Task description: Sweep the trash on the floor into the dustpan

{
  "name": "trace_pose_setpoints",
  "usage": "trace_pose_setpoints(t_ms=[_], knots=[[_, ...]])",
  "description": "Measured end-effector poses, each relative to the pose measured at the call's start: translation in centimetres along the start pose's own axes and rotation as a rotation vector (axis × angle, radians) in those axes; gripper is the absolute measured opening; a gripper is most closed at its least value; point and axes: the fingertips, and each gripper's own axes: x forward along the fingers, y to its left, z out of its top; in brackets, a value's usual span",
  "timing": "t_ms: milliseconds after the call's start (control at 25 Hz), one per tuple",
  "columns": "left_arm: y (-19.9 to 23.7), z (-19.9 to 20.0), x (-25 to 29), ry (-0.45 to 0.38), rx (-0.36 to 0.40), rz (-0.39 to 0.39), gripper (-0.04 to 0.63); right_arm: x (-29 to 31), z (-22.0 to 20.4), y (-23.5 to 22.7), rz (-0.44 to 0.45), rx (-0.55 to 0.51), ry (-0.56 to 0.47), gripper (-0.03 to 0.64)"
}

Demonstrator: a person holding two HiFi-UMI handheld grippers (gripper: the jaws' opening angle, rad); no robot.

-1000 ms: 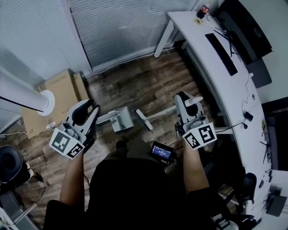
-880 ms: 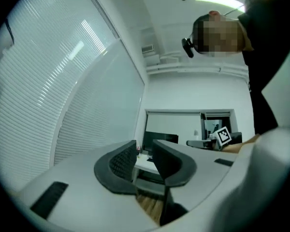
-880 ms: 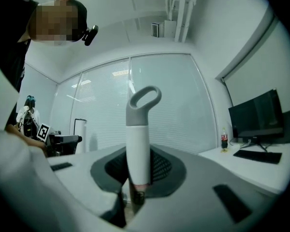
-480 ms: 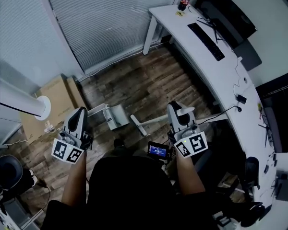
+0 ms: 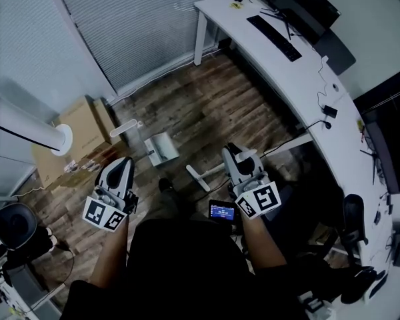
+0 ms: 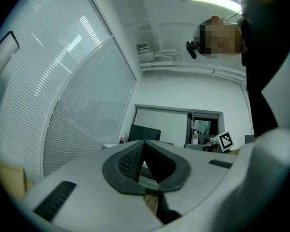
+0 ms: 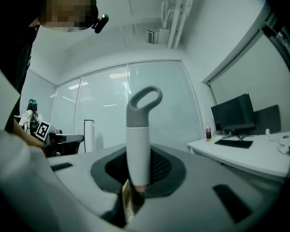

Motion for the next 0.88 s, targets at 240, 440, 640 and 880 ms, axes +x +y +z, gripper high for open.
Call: trace_pose_setpoints(t_ms=[240,440,640,880], knots=[[-4.4,-2.0,-3.6,0.054,0.023,-0.004,-0.005,-3.6,-1.9,2.2,0.021,0.001,0.015,0.051],[-4.8,-2.6,-6.2,0.078,0.026,0.029,-0.005,-5.1,-2.9,3.4,0.02,0.013,0.028,0.05],[-4.5,-2.6,-7.3,0.072,0.007,0.007,-0.005,-6.2,-3.9,4.4,-0.021,0.023,0.055,0.05],[-3.5,-2.5,-8.0,0.09,0.01,-0.032,-0.005,-7.3,-3.8,6.0,-0.097,0.025,0.069,0.051]])
